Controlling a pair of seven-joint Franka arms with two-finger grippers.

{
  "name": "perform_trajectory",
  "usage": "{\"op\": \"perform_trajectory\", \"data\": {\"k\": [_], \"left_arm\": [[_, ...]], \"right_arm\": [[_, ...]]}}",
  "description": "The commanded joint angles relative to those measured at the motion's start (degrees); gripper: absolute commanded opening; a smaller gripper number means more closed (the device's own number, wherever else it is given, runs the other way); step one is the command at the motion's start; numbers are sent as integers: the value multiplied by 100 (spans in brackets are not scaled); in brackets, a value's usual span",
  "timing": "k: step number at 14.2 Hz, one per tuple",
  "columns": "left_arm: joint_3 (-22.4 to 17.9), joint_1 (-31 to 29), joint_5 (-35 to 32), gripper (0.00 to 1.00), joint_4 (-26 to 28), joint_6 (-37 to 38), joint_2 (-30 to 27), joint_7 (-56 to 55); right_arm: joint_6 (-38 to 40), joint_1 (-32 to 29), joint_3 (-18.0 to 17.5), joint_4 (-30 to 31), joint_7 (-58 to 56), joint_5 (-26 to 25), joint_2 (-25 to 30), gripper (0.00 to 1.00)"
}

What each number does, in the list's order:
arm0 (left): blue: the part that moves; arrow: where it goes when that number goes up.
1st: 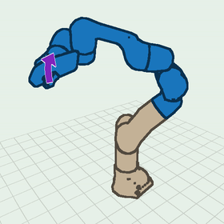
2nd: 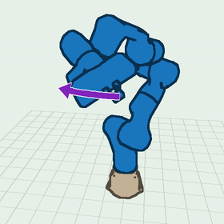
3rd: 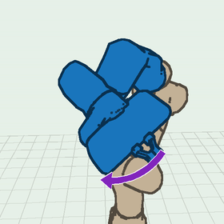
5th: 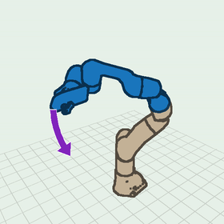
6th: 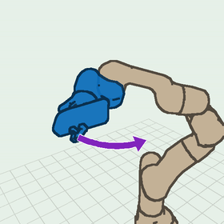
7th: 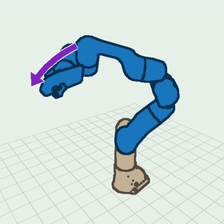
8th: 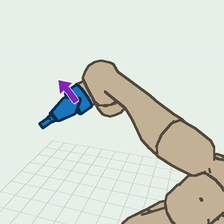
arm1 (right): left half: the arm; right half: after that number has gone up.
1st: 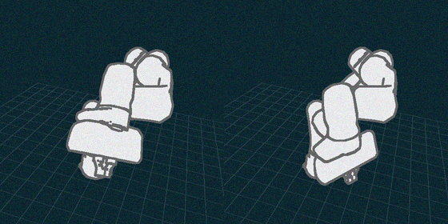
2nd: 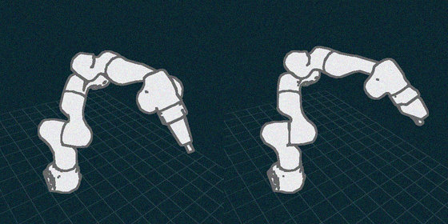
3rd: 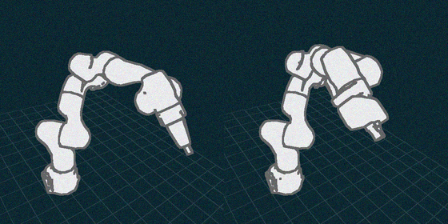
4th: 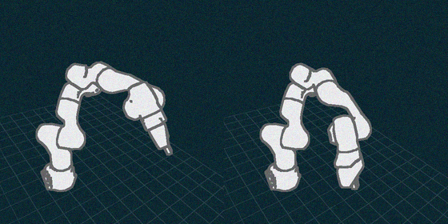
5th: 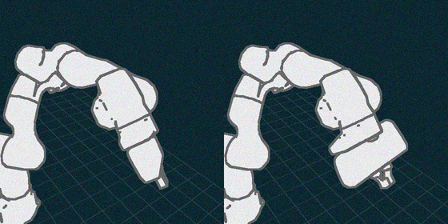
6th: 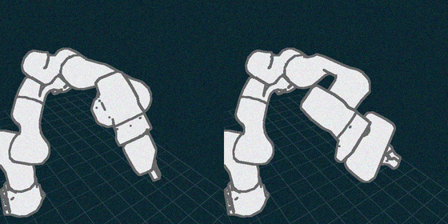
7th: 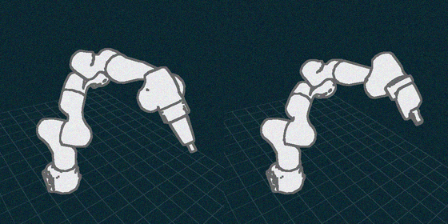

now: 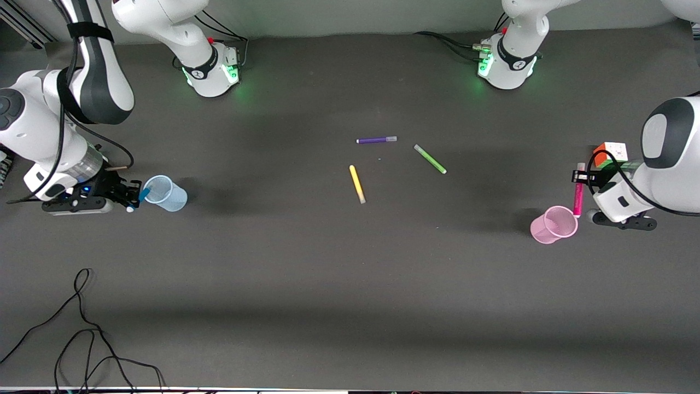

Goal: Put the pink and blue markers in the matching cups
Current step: 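Carry the blue marker to the blue cup while the left gripper carries pink, then open both grippers to drop the markers into their matching cups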

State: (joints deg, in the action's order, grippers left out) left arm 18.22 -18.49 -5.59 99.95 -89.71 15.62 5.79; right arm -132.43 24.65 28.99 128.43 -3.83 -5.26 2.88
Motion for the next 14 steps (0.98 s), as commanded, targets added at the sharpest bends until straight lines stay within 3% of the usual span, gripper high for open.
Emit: {"op": "perform_trajectory", "data": {"k": [1, 6, 11, 12, 13, 14], "left_arm": [[-38, -14, -109, 0, -160, 94, 282, 27], [-108, -6, -416, 0, -353, 85, 1020, -78], [-100, 91, -628, 0, -626, 76, 1548, -210], [-100, 109, -645, 0, -652, 33, 1653, -219], [-100, 178, -671, 0, -687, 15, 1689, -228], [-100, 179, -672, 0, -696, 15, 1707, -254]], "right_arm": [[-869, 75, 186, 936, -171, -142, 380, 0], [-1811, 75, 318, 1588, -250, -150, 336, 0], [-2164, 75, 432, 1729, -364, -159, 143, 0], [-2164, 66, 432, 1730, -373, -159, 117, 5], [-2164, 66, 441, 1721, -373, -159, 99, 30], [-2164, 57, 441, 1721, -373, -159, 55, 65]]}}
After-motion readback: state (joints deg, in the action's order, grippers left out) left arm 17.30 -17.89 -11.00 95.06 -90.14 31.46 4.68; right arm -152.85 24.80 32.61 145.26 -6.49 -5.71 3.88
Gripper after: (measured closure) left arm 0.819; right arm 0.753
